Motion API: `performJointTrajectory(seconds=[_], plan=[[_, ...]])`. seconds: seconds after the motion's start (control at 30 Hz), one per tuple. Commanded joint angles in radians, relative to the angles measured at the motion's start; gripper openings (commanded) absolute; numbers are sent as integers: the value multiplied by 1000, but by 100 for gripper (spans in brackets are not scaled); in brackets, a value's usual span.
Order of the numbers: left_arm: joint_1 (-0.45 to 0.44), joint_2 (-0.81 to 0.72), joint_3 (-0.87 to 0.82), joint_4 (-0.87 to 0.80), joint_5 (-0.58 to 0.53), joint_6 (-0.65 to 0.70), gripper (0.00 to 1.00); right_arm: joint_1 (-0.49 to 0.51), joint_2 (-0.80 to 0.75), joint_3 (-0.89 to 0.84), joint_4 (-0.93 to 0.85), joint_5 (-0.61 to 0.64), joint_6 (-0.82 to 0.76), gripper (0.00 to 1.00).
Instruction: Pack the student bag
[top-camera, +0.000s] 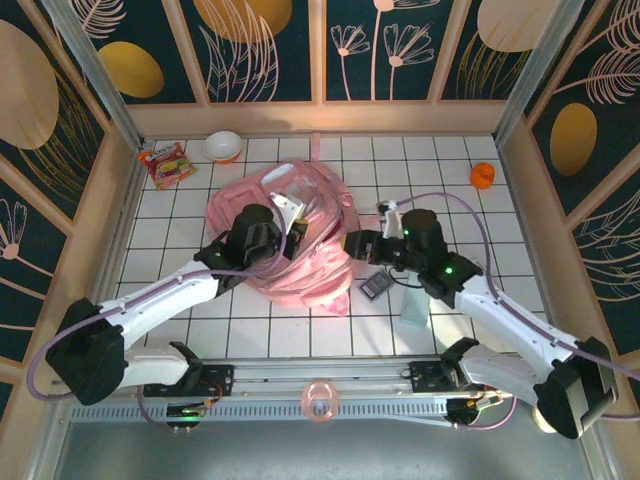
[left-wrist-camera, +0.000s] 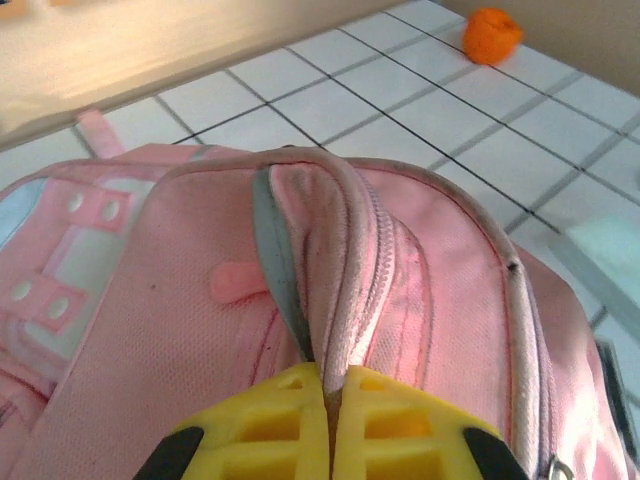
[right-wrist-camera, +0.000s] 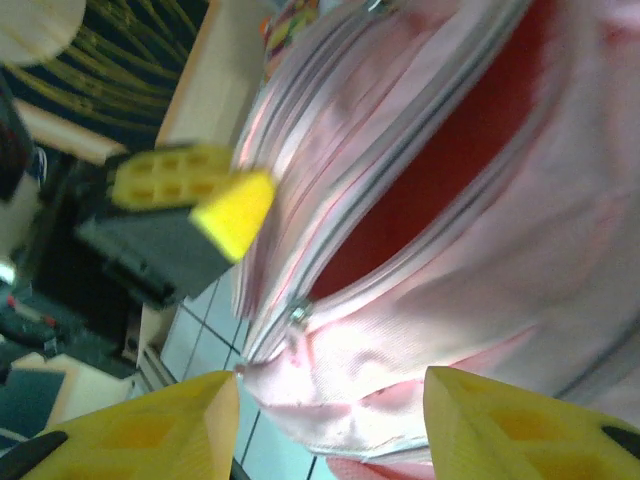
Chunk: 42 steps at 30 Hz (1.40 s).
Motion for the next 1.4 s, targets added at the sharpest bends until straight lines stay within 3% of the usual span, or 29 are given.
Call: performJointTrajectory(seconds=[0.0,0.17,0.57,0.6,0.67,0.77,1.0,1.1,1.2,1.27,1.37], plan=[[24,-83,-28,176,235,212,0,-5,-38,-67,134,-34,187,52],[46,-91,-23,133,300,274,0,35,-24,-138,324,-46,319,54],[56,-111,-54,120,414,379,0,81,162,-113,507,-5,418,55],[62,-111,-56,120,417,385,0,81,171,-117,530,2,429,52],[81,-99,-49,118,416,382,0,88,182,-132,584,38,458,29],[116,-53,-15,85,403,373,0,115,183,-162,654,128,498,2],[190,78,104,23,352,359,0,269,177,-222,800,394,551,0],[216,126,172,-25,346,329,10,331,188,-215,832,496,528,0],[216,131,242,-121,355,265,34,348,217,-200,846,525,514,0],[216,98,252,-184,346,165,52,348,240,-187,849,529,498,0],[216,13,231,-289,302,-32,65,348,276,-162,856,516,477,0]])
